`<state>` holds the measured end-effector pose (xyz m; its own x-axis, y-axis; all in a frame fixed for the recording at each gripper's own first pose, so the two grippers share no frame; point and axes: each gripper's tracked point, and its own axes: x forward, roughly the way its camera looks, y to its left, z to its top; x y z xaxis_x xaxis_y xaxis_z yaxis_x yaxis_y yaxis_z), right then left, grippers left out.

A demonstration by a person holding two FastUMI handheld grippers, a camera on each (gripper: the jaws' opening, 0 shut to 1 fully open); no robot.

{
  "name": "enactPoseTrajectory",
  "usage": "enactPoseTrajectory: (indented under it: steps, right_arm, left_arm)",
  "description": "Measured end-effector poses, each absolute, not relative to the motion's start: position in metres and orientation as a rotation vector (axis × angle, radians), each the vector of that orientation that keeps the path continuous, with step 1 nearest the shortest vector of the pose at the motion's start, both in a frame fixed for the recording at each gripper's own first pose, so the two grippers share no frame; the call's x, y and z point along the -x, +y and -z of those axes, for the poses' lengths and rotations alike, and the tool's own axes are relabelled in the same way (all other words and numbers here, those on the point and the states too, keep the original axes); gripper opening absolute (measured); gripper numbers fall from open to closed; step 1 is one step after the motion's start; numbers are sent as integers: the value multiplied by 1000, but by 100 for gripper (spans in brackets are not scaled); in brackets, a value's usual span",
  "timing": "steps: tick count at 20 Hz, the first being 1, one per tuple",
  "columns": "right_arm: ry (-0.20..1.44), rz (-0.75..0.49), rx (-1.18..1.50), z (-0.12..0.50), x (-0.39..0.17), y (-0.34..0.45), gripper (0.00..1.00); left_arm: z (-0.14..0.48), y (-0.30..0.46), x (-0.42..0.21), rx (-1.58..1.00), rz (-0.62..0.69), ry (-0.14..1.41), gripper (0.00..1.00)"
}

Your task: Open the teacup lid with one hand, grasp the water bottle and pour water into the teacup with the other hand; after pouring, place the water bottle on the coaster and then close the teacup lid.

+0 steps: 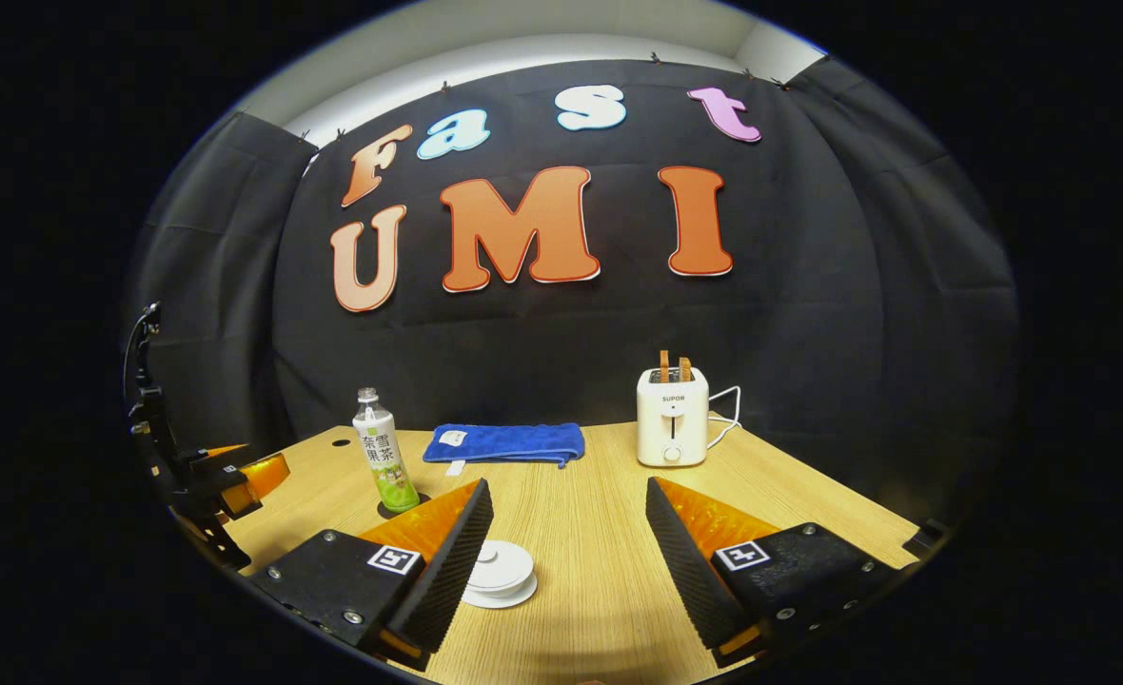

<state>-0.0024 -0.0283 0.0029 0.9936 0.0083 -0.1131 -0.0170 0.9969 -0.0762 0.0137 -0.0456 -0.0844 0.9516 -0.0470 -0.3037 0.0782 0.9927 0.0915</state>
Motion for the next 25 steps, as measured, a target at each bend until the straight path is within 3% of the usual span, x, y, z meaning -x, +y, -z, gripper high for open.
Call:
enactPoseTrajectory:
  steps: [25]
  right_arm:
    - [117, -22, 95, -1, 2, -27, 97]
  left_arm:
    - [87, -48, -13, -109, 69, 318, 98]
